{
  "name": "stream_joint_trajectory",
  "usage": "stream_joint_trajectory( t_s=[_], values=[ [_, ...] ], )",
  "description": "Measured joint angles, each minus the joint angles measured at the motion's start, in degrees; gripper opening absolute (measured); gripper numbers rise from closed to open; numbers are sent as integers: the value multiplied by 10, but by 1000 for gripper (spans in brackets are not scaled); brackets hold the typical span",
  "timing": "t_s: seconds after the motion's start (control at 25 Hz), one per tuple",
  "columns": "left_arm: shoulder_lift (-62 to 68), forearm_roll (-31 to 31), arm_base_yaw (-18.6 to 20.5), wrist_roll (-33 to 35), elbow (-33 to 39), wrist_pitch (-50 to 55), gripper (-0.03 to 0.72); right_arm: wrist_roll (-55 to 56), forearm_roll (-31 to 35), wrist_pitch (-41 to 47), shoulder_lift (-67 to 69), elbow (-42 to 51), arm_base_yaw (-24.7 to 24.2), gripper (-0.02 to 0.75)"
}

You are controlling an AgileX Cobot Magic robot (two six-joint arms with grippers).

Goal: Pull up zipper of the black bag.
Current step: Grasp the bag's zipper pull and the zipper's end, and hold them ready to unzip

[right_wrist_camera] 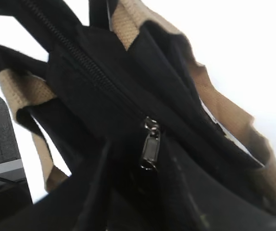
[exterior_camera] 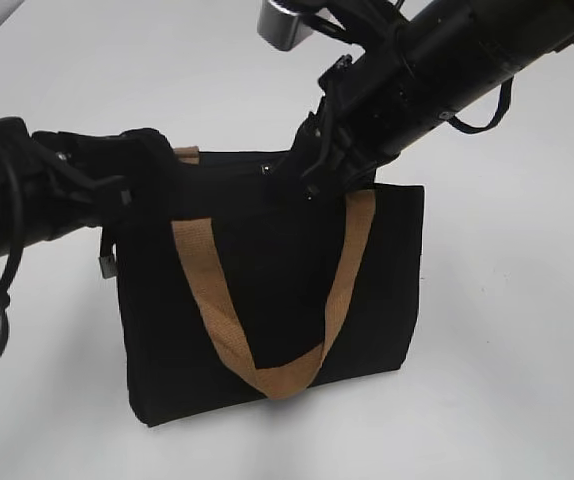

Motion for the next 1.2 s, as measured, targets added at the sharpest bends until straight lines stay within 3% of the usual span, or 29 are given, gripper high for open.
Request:
stream_joint_trajectory(
  t_s=[0.2,0.4,0.84,1.08,1.2],
  values=[
    [0,10,0,0,0,-5,-1,41,-54,-6,0,0,0,160],
    [0,24,0,-2,0,-9,-1,77,-99,-13,0,0,0,4],
    [-2,23,0,-4,-1,40,-1,85,-159,-13,-14,0,0,-1],
    [-2,21,0,-4,-1,49,-1,110,-224,-13,-35,0,0,-1],
    [-2,20,0,-4,-1,48,-1,109,-213,-8,-38,0,0,-1]
  ],
)
